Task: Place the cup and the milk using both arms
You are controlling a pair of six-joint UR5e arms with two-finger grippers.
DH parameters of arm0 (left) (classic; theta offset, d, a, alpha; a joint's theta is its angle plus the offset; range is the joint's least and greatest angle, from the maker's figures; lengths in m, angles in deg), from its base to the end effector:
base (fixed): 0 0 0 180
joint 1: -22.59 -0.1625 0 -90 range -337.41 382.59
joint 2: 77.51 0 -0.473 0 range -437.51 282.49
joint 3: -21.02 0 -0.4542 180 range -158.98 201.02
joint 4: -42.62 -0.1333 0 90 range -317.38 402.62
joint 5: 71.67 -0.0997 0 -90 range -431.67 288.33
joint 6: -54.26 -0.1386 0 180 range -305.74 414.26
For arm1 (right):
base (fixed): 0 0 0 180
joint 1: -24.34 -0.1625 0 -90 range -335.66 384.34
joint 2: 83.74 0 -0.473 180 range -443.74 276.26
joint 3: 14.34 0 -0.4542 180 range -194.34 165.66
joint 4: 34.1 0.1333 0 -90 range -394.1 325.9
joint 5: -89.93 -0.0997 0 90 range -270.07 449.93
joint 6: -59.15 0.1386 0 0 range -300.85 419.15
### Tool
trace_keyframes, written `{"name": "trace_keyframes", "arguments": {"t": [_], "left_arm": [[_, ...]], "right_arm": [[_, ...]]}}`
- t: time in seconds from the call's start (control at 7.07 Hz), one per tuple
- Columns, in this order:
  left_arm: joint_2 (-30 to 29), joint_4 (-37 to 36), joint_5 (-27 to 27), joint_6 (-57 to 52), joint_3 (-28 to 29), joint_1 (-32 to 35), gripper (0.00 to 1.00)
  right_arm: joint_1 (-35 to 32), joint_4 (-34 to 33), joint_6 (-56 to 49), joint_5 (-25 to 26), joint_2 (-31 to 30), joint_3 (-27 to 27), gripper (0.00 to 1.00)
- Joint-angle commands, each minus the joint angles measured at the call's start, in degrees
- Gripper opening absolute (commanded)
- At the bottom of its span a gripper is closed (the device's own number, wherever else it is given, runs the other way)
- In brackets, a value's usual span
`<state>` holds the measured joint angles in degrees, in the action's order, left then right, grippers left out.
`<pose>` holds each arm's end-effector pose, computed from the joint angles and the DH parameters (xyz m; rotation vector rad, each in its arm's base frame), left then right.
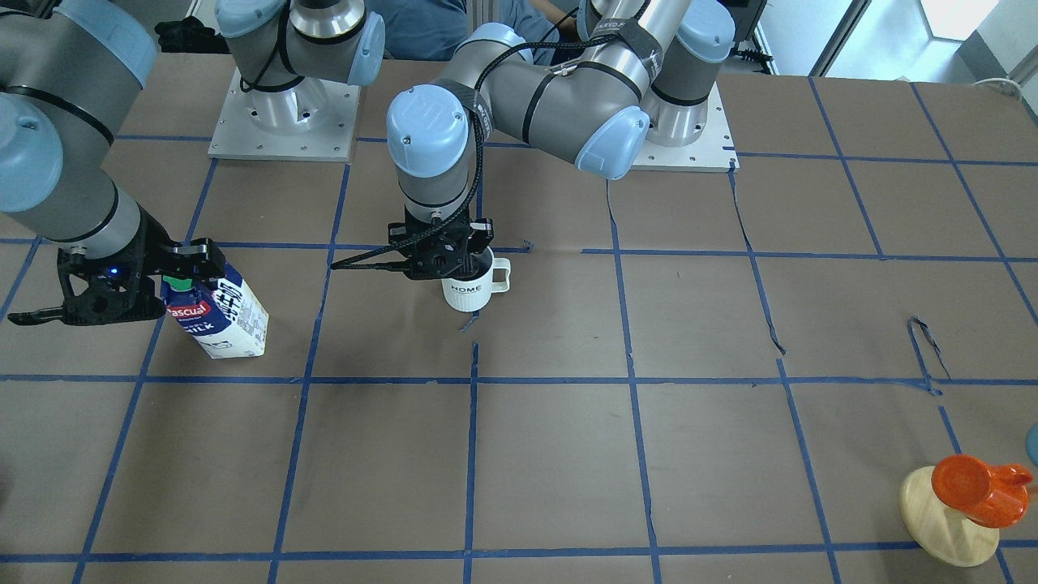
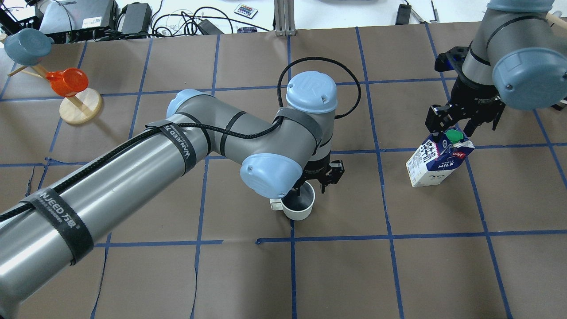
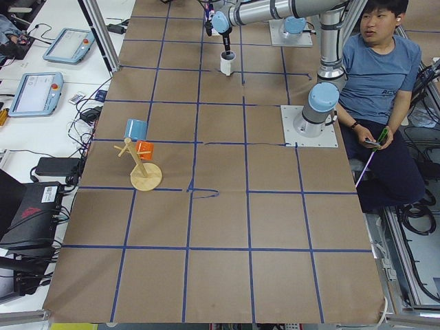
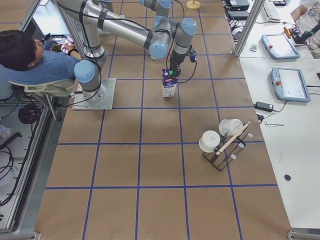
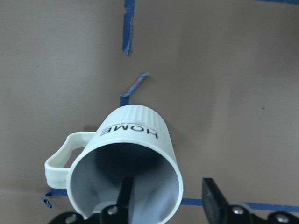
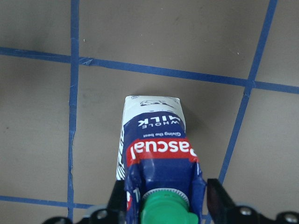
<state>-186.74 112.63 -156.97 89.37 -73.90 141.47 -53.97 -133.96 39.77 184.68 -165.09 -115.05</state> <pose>-0.4453 -0.5077 0.2783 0.1734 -3.1014 -0.1632 0.0028 -0.5879 0.3269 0.2181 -3.0858 -0.2820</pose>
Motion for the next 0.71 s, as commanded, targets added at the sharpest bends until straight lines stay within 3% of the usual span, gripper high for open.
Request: {"name": "trace_keyframes", "arguments": {"t": [0.0,0.14,0.28,0.57], "left_arm": [[3.57,6.06,-0.14,-6.05,7.17,-6.43,1.0],[5.23,11.76,-1.0,-11.85,9.47,-10.64,1.0],[7.86,14.25,-3.36,-16.69,9.58,-14.86,1.0],[12.18,16.2,-1.38,-29.16,9.84,-23.83,1.0]], "right_arm": [[0.0,0.02,0.05,0.0,0.06,0.33,0.13],[0.0,0.1,0.05,0.0,-0.03,0.51,0.07],[0.0,0.28,0.23,-0.09,-0.12,1.03,0.06],[-1.22,1.42,6.33,-3.58,-0.38,3.32,0.06]]}}
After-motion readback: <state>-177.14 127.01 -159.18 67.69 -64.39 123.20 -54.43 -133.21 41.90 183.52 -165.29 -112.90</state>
